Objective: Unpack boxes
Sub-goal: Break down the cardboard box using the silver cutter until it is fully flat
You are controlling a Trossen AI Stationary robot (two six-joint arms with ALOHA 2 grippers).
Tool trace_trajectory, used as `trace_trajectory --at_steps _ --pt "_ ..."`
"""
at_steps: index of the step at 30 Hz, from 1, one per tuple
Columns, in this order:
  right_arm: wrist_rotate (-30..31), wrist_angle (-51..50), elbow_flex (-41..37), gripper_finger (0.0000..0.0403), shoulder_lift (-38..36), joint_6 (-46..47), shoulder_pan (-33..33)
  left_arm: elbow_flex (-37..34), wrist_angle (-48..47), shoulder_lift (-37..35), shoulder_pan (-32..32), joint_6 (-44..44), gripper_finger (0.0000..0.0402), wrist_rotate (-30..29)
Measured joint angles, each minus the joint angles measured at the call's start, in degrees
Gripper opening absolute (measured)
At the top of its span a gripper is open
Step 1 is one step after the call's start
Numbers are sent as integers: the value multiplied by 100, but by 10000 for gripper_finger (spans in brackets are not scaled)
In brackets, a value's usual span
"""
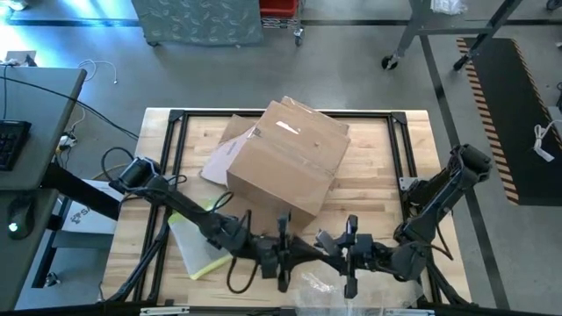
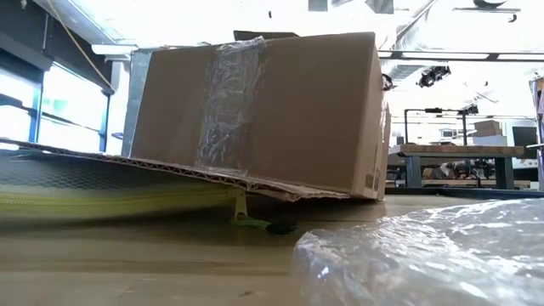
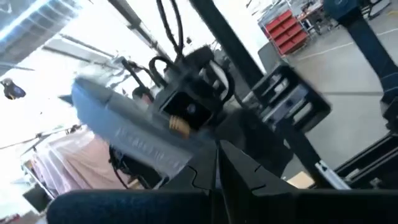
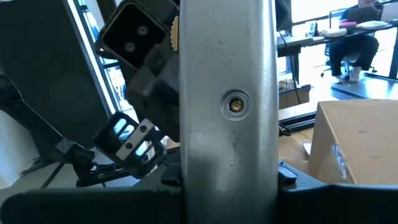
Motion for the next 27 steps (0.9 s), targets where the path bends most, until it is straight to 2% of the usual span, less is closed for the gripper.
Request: trace_trajectory --at_steps 10,13,21,27 --pt "308 -60 0 79 5 -4 -66 51 84 37 6 59 0 -235" --pt "317 -209 0 79 7 128 -116 51 85 37 88 -60 0 -120" --pt "369 -292 -46 79 4 312 -202 52 114 37 257 -92 0 -321" --pt "358 -407 -46 79 37 453 -206 51 84 37 260 334 0 -607"
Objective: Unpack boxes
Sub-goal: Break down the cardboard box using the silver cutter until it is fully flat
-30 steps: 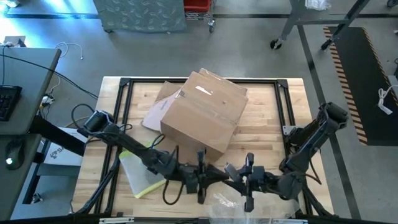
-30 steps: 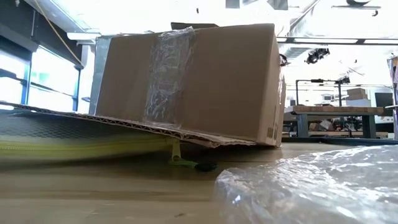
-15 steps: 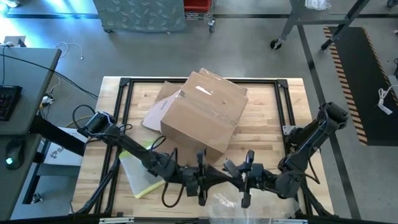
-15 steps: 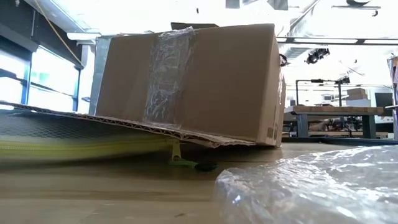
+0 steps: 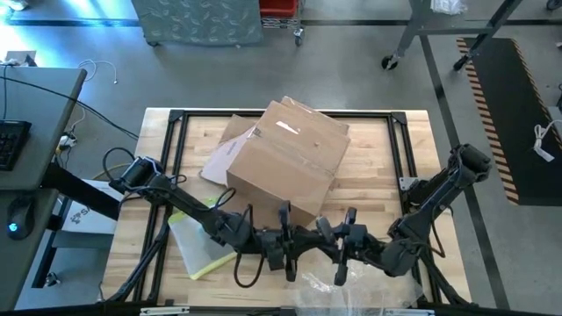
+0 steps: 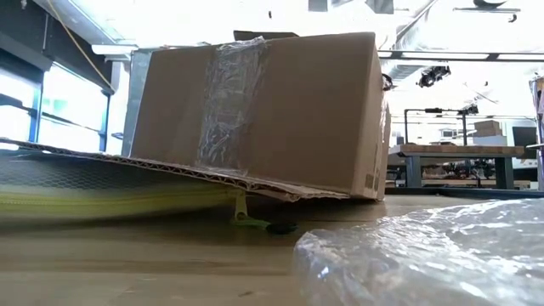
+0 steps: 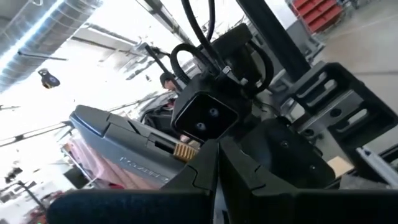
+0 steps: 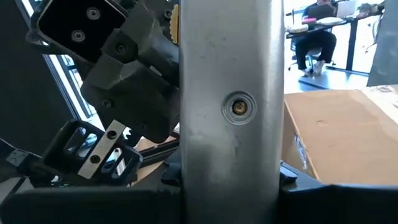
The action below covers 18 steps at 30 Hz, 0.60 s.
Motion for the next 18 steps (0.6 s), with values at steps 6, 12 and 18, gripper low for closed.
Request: trace_trajectory --at_steps 6,12,18 --pt "-259 -167 0 79 0 130 4 -1 5 0 0 298 0 -33" --pt "-273 -523 5 79 -1 481 2 -1 -15 0 0 555 0 -287" --pt "-401 -736 9 79 -4 694 2 -5 -4 0 0 925 0 -494"
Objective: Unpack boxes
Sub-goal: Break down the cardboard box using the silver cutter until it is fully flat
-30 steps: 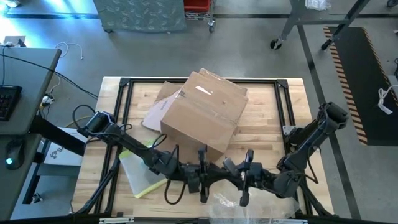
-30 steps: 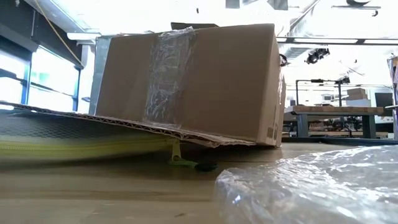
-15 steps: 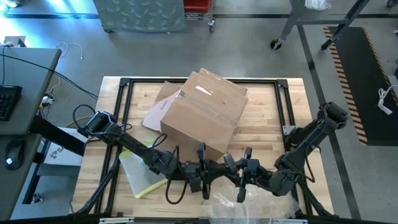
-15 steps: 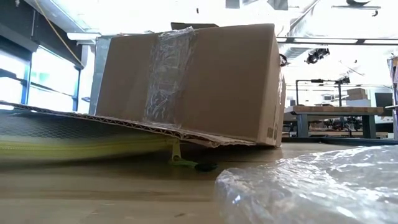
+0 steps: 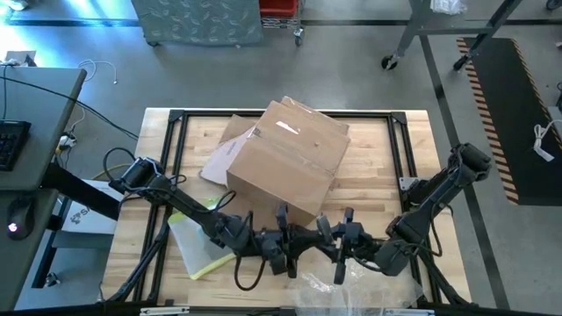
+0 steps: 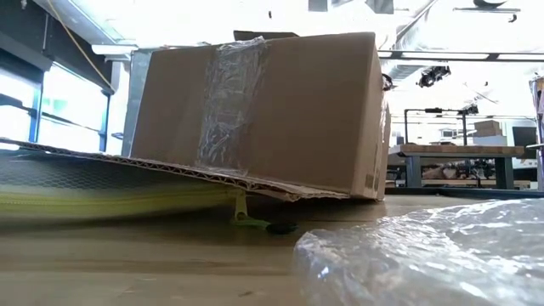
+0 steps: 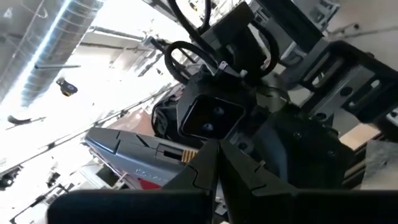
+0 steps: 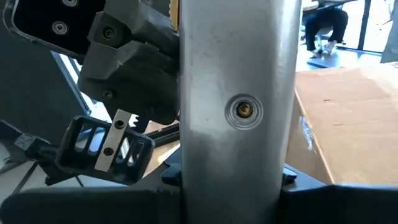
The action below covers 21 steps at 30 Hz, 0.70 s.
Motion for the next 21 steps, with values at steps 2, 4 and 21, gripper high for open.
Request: trace_trajectory --at_steps 2,4,21 --pt "-46 -3 2 79 0 -2 0 0 10 0 0 100 0 -28" --pt "-46 -36 1 79 0 -1 0 0 27 0 0 164 0 -28" --pt "-267 -180 11 78 7 44 0 0 -56 -116 0 433 0 -119"
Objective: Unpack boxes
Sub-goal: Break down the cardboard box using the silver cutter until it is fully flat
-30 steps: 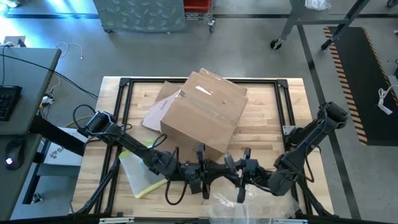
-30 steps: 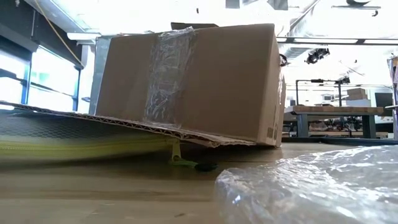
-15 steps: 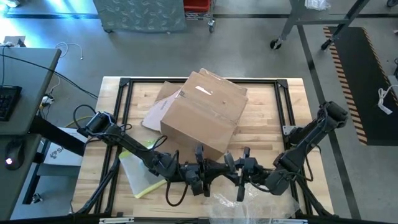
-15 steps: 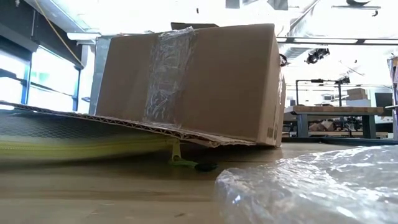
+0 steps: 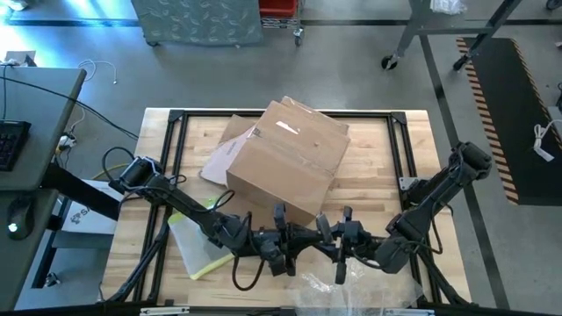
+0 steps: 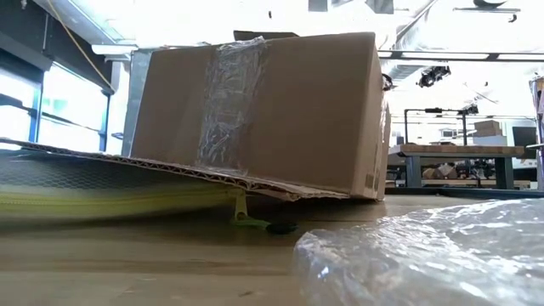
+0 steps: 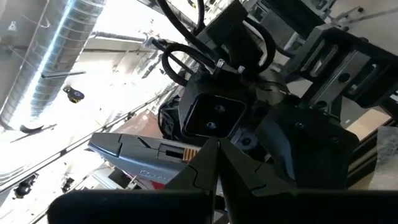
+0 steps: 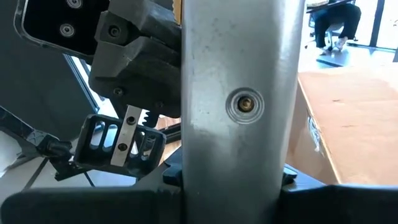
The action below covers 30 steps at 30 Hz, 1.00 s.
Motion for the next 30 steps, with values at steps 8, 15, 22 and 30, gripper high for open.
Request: trace_trajectory --at_steps 8,15,22,30 --pt "-52 -341 0 78 0 365 0 0 -84 0 0 48 0 -40" --pt "81 -523 -9 77 5 671 3 0 -219 0 3 -100 0 -60" --pt "524 -813 -35 77 -41 920 54 16 -1360 -243 28 -1244 1 491" --pt "429 -1233 -37 76 -286 690 343 24 -2839 -251 -56 -2139 1 573"
